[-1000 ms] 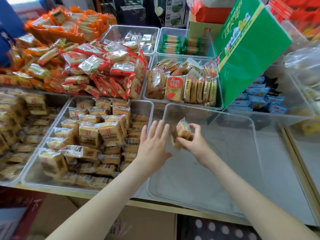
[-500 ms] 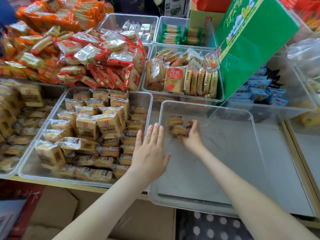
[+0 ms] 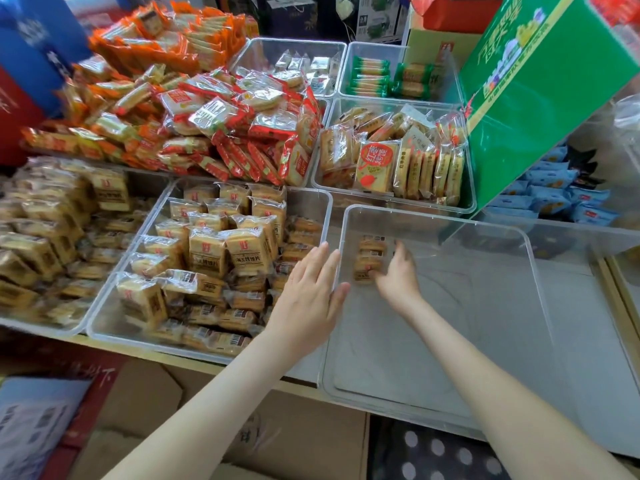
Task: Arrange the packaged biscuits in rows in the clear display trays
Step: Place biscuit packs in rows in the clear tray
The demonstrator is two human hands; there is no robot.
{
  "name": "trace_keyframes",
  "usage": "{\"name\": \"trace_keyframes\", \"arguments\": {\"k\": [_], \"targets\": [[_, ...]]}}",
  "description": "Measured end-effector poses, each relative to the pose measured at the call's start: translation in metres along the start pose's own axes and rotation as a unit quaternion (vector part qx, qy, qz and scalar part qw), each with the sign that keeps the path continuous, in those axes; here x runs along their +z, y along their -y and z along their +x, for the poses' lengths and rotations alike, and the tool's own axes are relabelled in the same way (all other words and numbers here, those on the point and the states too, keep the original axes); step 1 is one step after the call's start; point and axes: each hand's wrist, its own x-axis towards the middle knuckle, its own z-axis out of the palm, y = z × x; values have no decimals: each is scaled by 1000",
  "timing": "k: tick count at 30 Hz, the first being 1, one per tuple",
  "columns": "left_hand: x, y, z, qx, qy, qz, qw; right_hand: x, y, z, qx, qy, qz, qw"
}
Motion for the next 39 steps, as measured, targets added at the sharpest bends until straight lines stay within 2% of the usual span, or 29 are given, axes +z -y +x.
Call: {"name": "trace_keyframes", "arguments": {"k": [3,5,7,8,10,12,15,18,21,26,30,34,39], "targets": [[-23,31,-24,-36,-132,50,989,-15,17,-22,-18,-37,-1,999],[-42,65,-42,-70,-176,140,972,-20,38,-41,-83,-100,-13,991],[-65,98,-58,-115,-135,200,964,-15,65,-63,-181,-152,-15,971],[-76,113,-63,-140,-82,223,961,-10,80,-72,-230,-149,-14,962],[-89,139,-66,-162,-10,267,950,7,110,-89,-304,-90,-34,948],[-95,155,-64,-123,-1,284,951,28,140,-101,-329,15,-77,941],[-98,169,-58,-54,-41,261,963,62,168,-102,-281,104,-157,941],[-101,173,-61,-12,-79,159,984,87,183,-98,-226,100,-216,944],[-108,172,-69,-33,-89,14,995,100,186,-98,-192,89,-225,951],[-122,161,-81,-65,-85,-173,979,103,185,-102,-152,65,-245,955],[-125,162,-78,-88,-43,-165,981,96,187,-109,-156,43,-217,963],[-111,166,-76,-58,-2,-11,998,72,170,-123,-211,-2,-183,960],[-97,156,-74,-43,-22,-66,997,31,120,-131,-236,-113,-168,950]]}}
